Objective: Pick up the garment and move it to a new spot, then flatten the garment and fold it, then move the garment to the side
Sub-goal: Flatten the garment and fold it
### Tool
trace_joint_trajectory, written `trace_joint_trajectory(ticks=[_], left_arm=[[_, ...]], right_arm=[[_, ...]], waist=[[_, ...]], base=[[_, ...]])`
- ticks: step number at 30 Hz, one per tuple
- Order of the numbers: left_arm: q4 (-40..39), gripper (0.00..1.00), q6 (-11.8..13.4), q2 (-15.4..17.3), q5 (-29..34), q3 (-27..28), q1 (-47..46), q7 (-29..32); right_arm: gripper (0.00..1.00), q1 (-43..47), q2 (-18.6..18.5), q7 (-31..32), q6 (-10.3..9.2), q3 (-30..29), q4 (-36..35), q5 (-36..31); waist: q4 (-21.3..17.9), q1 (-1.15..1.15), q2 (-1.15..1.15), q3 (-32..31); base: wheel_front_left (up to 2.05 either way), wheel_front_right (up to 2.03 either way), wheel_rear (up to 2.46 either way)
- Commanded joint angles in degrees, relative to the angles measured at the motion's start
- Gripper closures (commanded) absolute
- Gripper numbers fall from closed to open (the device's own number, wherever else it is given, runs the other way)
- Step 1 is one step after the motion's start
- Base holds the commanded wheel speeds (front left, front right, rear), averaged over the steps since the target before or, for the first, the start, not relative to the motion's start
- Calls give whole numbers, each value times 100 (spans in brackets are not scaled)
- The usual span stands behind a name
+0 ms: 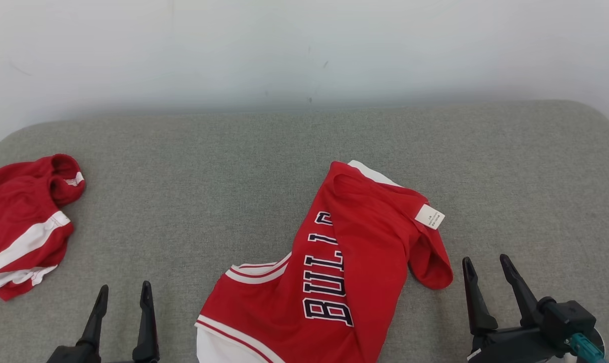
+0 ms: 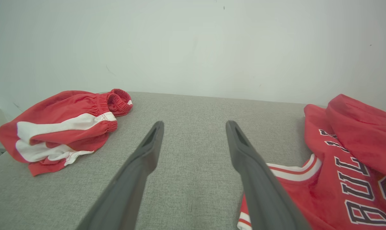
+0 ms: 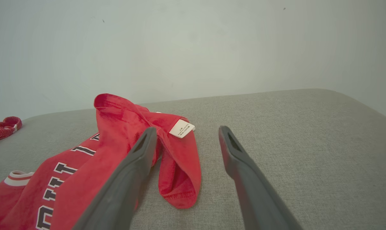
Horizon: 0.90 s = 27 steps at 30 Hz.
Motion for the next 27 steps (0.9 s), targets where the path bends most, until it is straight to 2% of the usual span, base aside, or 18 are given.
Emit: trace_joint_trajectory(ticks=[1,9,17,25,26,27], left_arm=[[-29,0,11,-15,37,6,69,-19],[-15,0,11,-26,46,-73,31,-19],[-6,0,11,-30,33,-173,-82,-19],[-14,0,11,-16,17,-257,-215,-19],[-17,0,11,-16,15,-258,-227,-19],[-21,0,11,-16,10,-260,-232,-19]], right_arm=[[0,52,18,-3,-10,-20,13,-23],[0,-125,-138,-4,-11,30,411,-89],[0,-562,-332,-1,-11,194,1246,-116],[0,-1226,-413,-4,-11,299,2588,-152],[16,-1307,-413,-4,-11,300,2683,-129],[100,-1370,-420,-3,-11,317,2769,-97]], waist=[[-2,1,0,-11],[137,1,0,-11],[371,1,0,128],[686,1,0,421],[707,1,0,442],[724,1,0,461]], base=[[0,0,0],[0,0,0],[0,0,0],[0,0,0],[0,0,0],[0,0,0]])
